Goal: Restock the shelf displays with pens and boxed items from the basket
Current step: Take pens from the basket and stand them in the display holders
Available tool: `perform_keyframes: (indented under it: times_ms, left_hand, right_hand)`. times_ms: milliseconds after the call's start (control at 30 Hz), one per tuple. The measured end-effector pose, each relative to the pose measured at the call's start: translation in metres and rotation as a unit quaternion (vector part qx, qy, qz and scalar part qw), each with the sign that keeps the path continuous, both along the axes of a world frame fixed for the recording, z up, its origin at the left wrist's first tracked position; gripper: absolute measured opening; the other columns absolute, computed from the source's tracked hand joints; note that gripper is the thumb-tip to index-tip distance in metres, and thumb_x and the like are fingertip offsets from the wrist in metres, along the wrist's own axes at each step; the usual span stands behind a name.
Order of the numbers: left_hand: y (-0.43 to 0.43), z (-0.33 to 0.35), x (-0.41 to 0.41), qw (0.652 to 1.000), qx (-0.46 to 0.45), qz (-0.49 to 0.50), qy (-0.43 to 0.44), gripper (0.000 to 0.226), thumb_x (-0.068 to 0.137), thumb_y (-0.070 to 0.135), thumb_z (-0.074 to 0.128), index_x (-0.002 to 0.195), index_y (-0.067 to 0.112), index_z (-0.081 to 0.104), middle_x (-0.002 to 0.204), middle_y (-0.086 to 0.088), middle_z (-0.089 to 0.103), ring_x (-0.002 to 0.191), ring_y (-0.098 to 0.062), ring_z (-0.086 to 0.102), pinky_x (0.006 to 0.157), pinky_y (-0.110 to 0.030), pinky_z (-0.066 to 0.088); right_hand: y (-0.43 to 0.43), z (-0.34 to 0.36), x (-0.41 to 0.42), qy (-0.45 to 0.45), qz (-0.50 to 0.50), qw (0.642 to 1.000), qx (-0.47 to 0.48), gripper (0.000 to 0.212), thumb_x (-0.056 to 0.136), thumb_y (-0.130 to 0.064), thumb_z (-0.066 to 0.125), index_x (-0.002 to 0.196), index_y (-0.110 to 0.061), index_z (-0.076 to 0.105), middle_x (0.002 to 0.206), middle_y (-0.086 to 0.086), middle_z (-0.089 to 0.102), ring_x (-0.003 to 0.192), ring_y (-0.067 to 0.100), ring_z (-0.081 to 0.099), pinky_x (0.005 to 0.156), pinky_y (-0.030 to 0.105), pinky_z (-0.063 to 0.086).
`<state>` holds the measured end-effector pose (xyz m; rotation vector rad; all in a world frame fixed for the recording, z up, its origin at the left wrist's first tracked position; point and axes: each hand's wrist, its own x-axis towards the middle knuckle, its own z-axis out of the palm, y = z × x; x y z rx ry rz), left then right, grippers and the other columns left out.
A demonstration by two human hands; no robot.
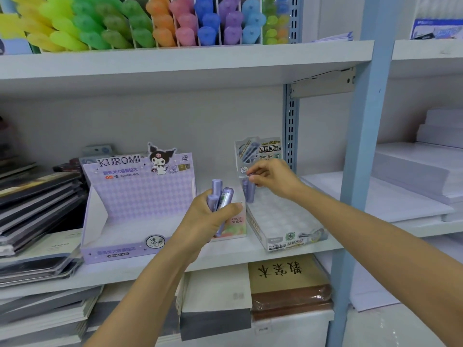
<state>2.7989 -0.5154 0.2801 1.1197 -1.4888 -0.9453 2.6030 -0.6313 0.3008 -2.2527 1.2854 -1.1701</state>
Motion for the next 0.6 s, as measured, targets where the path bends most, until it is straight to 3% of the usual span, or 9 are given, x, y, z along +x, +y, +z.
perform_keyframes:
  times_ms: [100,200,333,467,600]
  left_hand:
    - [0.0,-0.001,0.002,1.0,0.002,-0.006,-0.001,0.02,0.084,0.019,0.074,0.083,0.017,0.054,0.056,0.005,0.053,0.039,0.002,0.051,0.036,-0.012,0.035]
    - [0.0,-0.002,0.002,1.0,0.004,-0.004,-0.007,0.021,0.083,0.018,0.075,0.085,0.013,0.055,0.064,-0.004,0.05,0.039,0.001,0.049,0.037,-0.013,0.035]
    - [0.002,-0.002,0.0,1.0,-0.004,0.004,-0.019,0.021,0.081,0.016,0.076,0.083,0.012,0.054,0.062,-0.004,0.048,0.038,0.0,0.047,0.037,-0.013,0.035]
    - [0.008,0.0,-0.002,1.0,-0.009,0.0,-0.019,0.023,0.081,0.015,0.076,0.077,0.014,0.053,0.054,0.001,0.047,0.036,0.002,0.046,0.035,-0.011,0.033]
    - [0.012,0.002,-0.005,0.999,-0.02,0.001,-0.028,0.026,0.08,0.016,0.077,0.076,0.014,0.052,0.056,0.002,0.048,0.038,0.001,0.047,0.037,-0.011,0.036]
  right_hand:
    - [-0.001,0.001,-0.004,0.028,0.02,0.999,0.03,0.023,0.085,-0.012,0.072,0.108,-0.01,0.069,0.093,0.005,0.071,0.087,0.02,0.069,0.082,0.036,0.059]
    - [0.002,-0.007,-0.001,-0.012,0.0,1.0,-0.007,0.024,0.083,-0.012,0.074,0.103,-0.017,0.062,0.093,0.002,0.066,0.076,0.022,0.067,0.072,0.032,0.059]
    - [0.002,-0.015,0.002,0.016,-0.035,0.998,-0.057,0.014,0.081,-0.016,0.077,0.08,-0.02,0.063,0.086,-0.008,0.062,0.07,0.01,0.062,0.065,0.025,0.05]
    - [0.009,-0.015,0.002,0.046,-0.035,0.996,-0.071,0.005,0.082,-0.017,0.076,0.08,-0.017,0.071,0.079,-0.013,0.057,0.073,0.004,0.056,0.072,0.028,0.048]
    - [0.036,-0.002,0.0,-0.118,0.036,0.992,-0.018,0.014,0.09,-0.023,0.066,0.094,-0.01,0.068,0.084,-0.002,0.066,0.074,0.01,0.061,0.071,0.027,0.052]
